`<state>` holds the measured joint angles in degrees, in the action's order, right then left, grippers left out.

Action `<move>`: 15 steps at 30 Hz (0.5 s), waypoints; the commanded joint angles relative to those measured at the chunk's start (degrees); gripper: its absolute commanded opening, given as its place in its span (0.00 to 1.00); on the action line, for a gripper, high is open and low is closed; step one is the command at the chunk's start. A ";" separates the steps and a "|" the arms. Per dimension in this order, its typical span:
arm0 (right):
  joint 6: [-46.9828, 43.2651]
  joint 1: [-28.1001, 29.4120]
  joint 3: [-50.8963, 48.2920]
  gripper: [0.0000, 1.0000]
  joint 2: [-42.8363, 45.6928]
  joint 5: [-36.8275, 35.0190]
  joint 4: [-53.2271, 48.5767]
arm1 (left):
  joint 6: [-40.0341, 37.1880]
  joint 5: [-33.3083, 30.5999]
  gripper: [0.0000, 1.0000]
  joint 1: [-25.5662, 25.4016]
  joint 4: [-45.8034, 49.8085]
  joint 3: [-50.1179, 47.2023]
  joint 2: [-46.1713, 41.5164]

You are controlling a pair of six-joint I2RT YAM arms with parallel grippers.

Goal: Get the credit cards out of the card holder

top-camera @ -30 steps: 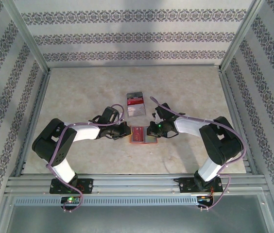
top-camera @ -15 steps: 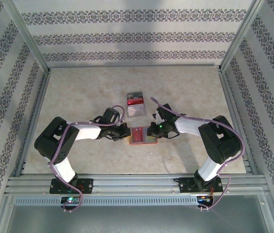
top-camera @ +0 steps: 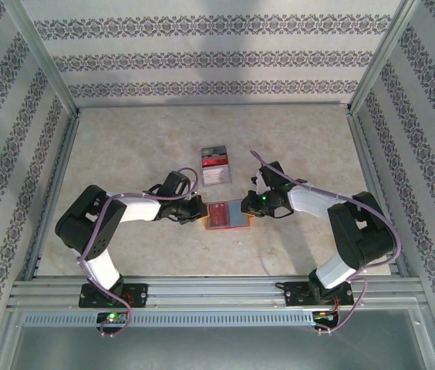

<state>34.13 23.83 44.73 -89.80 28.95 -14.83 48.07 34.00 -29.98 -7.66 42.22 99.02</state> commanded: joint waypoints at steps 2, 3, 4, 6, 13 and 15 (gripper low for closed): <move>0.51 -0.19 2.73 0.17 4.36 4.11 -1.77 | 0.68 2.37 0.00 0.02 -2.46 -0.68 1.23; 0.88 -0.06 3.43 0.17 5.10 4.96 -1.75 | 0.66 2.63 0.00 0.00 -2.57 -0.57 1.40; 1.26 0.11 4.13 0.18 5.62 5.67 -1.55 | 0.61 2.65 0.00 -0.04 -2.54 -0.47 1.39; 2.09 0.78 5.46 0.19 6.29 6.54 -1.24 | 0.53 2.65 0.00 -0.06 -2.60 -0.47 1.35; 6.05 6.15 7.87 0.18 0.95 7.88 4.07 | 0.75 2.65 0.00 -0.03 -3.32 -0.82 1.26; 6.88 7.58 8.09 0.18 -1.43 7.54 5.63 | 0.73 2.56 0.00 -0.07 -3.27 -0.91 1.09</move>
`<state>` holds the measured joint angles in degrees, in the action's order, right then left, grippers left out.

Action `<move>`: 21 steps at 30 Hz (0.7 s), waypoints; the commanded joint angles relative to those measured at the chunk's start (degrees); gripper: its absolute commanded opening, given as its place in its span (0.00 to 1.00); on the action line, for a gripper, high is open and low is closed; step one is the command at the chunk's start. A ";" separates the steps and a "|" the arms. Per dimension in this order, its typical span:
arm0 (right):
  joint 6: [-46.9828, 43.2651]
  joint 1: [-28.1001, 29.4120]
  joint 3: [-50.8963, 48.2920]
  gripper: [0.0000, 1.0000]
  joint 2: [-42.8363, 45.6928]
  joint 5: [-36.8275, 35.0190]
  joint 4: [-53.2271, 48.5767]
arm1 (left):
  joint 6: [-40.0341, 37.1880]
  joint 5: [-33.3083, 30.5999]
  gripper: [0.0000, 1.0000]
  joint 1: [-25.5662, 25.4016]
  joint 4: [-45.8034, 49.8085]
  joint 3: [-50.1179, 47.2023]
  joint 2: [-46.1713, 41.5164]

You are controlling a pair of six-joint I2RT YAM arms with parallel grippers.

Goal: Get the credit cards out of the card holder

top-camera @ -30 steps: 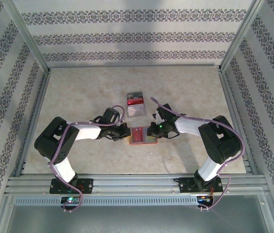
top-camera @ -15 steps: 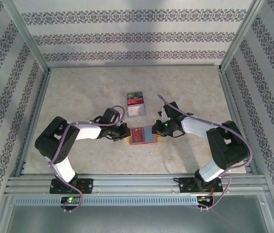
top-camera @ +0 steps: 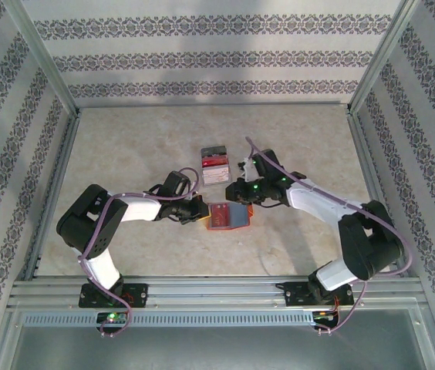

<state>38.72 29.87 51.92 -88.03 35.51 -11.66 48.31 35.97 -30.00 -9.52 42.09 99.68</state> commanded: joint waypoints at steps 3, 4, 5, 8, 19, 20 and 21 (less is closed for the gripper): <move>2.98 2.47 0.37 0.17 -6.42 0.21 4.34 | 0.31 0.29 0.00 -0.03 -0.86 -0.78 0.02; 3.03 2.54 -0.22 0.16 -7.20 -0.05 5.05 | 0.31 0.09 0.00 0.01 -0.69 -0.82 -0.05; 2.95 2.52 -0.53 0.16 -7.82 -0.17 5.27 | 0.27 -0.03 0.00 -0.03 -0.59 -0.78 -0.13; 2.20 2.36 -1.33 0.16 -9.57 -0.30 5.40 | 0.45 -0.35 0.00 -0.02 -0.37 -0.87 -0.12; 0.57 0.24 -4.67 0.18 -9.80 -2.19 5.15 | 0.47 -1.77 0.00 -0.03 1.65 -0.63 -0.12; 0.42 0.04 -4.81 0.18 -9.79 -2.20 5.06 | 0.53 -1.78 0.00 -0.05 1.68 -0.60 -0.13; 0.31 -0.07 -5.05 0.18 -9.79 -2.20 5.04 | 0.54 -1.86 0.00 -0.03 1.76 -0.65 -0.10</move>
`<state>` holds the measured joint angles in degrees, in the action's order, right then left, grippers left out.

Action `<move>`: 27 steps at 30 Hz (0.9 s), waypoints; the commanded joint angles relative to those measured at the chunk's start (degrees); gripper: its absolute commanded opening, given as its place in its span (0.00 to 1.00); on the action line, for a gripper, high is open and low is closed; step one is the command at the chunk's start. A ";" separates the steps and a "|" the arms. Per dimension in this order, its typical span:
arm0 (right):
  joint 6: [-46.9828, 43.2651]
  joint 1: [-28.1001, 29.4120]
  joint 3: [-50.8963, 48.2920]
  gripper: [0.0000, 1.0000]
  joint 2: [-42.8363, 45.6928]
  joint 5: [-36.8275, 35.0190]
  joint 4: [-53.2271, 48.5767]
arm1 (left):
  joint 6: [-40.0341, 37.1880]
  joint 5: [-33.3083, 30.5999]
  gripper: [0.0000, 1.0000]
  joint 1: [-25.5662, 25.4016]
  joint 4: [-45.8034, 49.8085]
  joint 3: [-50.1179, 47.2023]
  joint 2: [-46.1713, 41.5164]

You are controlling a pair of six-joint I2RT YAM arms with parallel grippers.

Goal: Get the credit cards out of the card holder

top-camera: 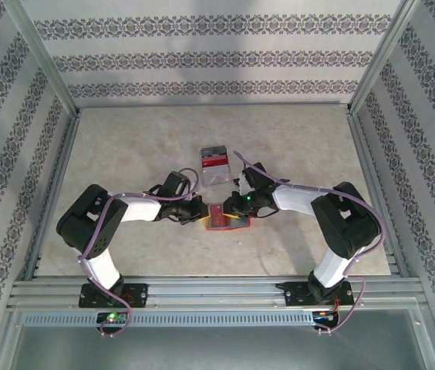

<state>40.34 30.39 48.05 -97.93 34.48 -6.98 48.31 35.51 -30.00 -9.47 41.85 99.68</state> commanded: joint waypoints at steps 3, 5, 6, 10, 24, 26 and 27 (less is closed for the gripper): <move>-1.71 -1.03 -1.71 0.18 0.02 -1.24 0.13 | 0.60 -1.49 0.00 0.01 1.89 -0.45 -0.12; -1.84 -1.21 -1.98 0.18 -0.07 -1.32 0.13 | 0.64 -1.57 0.00 -0.05 1.91 -0.54 -0.11; -1.84 -1.31 -2.09 0.18 -0.13 -1.26 0.20 | 0.65 -1.50 0.00 -0.03 1.87 -0.54 -0.10; -2.02 -1.39 -2.34 0.19 -0.63 -0.83 0.68 | 0.65 -1.58 0.00 0.01 1.90 -0.47 0.03; 0.41 -2.01 -5.48 0.20 -2.87 3.94 8.95 | 0.77 -1.58 0.00 -0.04 2.18 -0.45 0.25; 1.00 -2.09 -5.99 0.20 -3.26 4.89 10.45 | 0.73 -1.49 0.00 0.01 2.26 -0.36 0.34; 1.13 -2.09 -6.12 0.20 -3.38 5.06 10.90 | 0.73 -1.49 0.00 -0.06 2.26 -0.37 0.34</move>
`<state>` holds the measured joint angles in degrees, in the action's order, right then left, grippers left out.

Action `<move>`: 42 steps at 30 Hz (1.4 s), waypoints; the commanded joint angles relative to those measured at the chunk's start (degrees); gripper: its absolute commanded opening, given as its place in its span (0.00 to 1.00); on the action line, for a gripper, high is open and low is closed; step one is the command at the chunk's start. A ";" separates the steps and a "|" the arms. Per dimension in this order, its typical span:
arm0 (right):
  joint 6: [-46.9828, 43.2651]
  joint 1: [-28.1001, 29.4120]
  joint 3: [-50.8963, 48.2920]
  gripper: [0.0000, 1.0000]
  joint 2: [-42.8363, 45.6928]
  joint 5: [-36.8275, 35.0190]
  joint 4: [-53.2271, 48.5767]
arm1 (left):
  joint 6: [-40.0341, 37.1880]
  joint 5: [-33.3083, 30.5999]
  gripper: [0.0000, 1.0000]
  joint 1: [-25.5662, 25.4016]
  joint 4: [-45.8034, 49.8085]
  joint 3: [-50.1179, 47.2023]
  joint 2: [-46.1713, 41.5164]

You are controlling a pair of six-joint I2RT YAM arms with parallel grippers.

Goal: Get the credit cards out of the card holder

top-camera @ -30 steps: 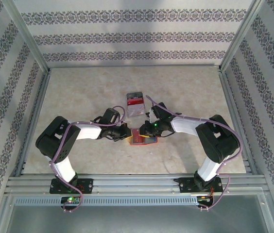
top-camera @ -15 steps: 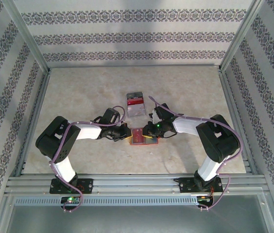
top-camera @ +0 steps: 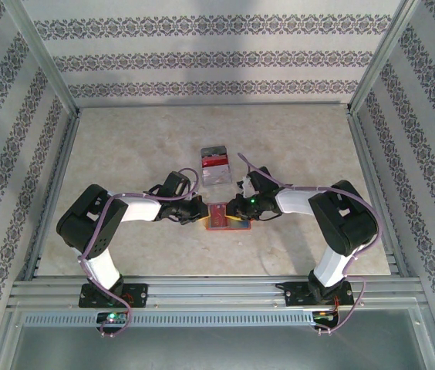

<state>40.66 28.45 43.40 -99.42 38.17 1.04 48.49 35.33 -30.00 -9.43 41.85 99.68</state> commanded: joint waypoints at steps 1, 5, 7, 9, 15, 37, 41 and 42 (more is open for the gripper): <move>0.95 -0.15 -1.64 0.19 -2.05 1.58 3.32 | 0.58 -1.31 0.00 -0.06 2.29 -0.36 0.36; 1.42 -0.23 -2.24 0.19 -2.42 1.95 4.79 | 0.54 -1.32 0.00 -0.02 2.48 -0.21 0.49; 1.60 -0.31 -2.35 0.18 -2.53 2.16 5.27 | 0.52 -1.33 0.00 0.01 2.70 -0.13 0.48; 1.70 -0.33 -2.44 0.18 -2.54 2.15 5.45 | 0.42 -1.58 0.00 -0.01 2.97 -0.15 0.43; 2.46 -0.50 -3.05 0.16 -2.61 2.99 7.32 | 0.31 -1.67 0.00 -0.05 3.10 -0.01 0.35; 3.45 -0.76 -3.75 0.08 -2.66 4.10 9.67 | -0.06 -2.49 0.00 -0.01 4.88 0.42 0.17; 3.35 -1.53 -4.92 0.04 -1.20 4.01 9.60 | -0.17 -3.31 0.00 0.08 6.41 0.65 0.07; 3.29 -1.76 -5.18 0.03 -0.77 4.10 9.60 | -0.27 -3.49 0.00 0.07 6.83 0.72 0.08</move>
<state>43.79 26.74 39.79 -100.55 42.85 9.78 48.47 34.74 -29.98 -8.14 42.28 99.66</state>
